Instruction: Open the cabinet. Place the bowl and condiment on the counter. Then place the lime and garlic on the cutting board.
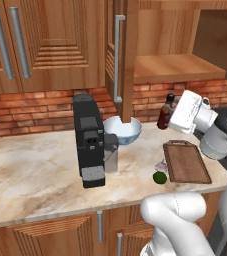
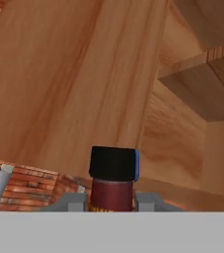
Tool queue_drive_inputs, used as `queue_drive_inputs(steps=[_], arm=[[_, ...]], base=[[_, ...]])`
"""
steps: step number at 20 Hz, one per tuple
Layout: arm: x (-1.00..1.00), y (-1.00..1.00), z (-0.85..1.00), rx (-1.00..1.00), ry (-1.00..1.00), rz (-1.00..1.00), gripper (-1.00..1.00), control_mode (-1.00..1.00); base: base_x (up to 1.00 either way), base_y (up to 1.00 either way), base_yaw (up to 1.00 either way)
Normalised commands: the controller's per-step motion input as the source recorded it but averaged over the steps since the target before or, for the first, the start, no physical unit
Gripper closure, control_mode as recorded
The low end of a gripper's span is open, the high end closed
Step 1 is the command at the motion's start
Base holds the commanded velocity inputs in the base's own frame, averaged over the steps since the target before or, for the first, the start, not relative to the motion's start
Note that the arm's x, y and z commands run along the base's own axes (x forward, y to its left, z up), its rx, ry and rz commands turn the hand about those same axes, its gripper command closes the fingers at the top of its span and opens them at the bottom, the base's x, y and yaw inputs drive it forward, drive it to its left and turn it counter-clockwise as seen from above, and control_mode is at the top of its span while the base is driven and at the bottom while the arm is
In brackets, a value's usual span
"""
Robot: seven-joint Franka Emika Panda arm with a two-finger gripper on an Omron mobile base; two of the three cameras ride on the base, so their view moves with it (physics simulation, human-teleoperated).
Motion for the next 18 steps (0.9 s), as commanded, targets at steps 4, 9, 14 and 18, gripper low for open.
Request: queue_drive_inputs(steps=[4,9,14,18], arm=[[-0.19,0.12,-0.56,0.10,-0.03,0.00,1.00,-1.00],[0.00,0.11,-0.46,0.11,-0.05,0.00,1.00,-1.00],[0.12,0.11,-0.42,0.05,-0.06,0.01,1.00,-1.00],[0.16,0.04,-0.29,-0.03,-0.08,0.02,1.00,-1.00]], base=[[0.00,0.00,0.00],[0.00,0.00,0.00],[0.00,0.00,0.00],[0.00,0.00,0.00]])
